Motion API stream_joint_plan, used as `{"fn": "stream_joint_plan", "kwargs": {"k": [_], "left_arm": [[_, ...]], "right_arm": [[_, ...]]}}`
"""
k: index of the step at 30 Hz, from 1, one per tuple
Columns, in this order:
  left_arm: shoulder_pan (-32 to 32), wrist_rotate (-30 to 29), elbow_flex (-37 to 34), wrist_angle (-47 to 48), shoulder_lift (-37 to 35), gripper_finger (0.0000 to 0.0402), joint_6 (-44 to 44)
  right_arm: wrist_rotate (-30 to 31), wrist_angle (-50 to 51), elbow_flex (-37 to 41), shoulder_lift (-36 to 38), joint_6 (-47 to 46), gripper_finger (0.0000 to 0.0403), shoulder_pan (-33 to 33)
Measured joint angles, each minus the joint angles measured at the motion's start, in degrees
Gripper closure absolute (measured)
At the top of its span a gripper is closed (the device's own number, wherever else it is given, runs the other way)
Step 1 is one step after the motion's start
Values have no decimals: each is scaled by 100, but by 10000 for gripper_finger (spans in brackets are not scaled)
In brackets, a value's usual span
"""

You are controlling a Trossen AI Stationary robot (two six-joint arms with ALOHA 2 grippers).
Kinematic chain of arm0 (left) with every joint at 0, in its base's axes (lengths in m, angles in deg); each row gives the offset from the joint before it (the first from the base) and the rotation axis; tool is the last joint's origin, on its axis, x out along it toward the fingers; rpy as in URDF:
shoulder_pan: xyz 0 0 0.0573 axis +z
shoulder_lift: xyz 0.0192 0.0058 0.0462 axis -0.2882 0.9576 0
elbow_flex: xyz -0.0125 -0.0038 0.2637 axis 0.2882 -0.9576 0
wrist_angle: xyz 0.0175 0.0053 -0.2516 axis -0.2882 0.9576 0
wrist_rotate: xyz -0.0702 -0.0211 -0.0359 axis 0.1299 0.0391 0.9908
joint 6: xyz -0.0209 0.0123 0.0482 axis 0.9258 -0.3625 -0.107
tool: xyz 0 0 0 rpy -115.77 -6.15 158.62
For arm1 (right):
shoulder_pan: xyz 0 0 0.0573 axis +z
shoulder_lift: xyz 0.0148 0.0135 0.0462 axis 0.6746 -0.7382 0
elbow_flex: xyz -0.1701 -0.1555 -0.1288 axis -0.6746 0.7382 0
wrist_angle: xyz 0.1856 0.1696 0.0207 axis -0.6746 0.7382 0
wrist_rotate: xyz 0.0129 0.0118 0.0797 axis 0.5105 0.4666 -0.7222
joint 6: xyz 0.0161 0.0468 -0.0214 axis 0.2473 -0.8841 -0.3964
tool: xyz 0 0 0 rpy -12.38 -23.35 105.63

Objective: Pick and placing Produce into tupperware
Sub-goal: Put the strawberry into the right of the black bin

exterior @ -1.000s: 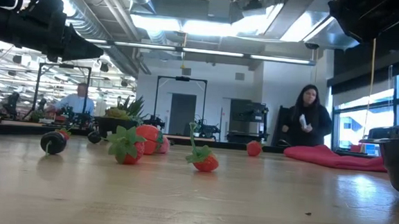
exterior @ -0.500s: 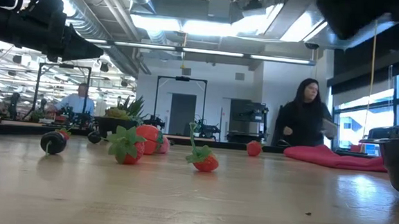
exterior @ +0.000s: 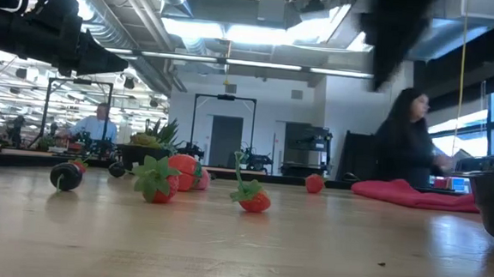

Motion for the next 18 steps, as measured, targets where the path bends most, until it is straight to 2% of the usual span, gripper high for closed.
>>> {"fn": "stream_joint_plan", "kwargs": {"k": [4,10,14,18], "left_arm": [[1,2,0,2,-2,278,0],[2,2,0,32,-2,278,4],[0,3,0,56,-1,278,4],[1,4,0,76,0,278,7]], "right_arm": [[724,-630,4,-78,1169,255,-138],[753,-1792,20,-424,2733,255,-239],[744,-2031,31,-670,3213,255,-241],[741,-2151,31,-842,3250,255,-241]]}}
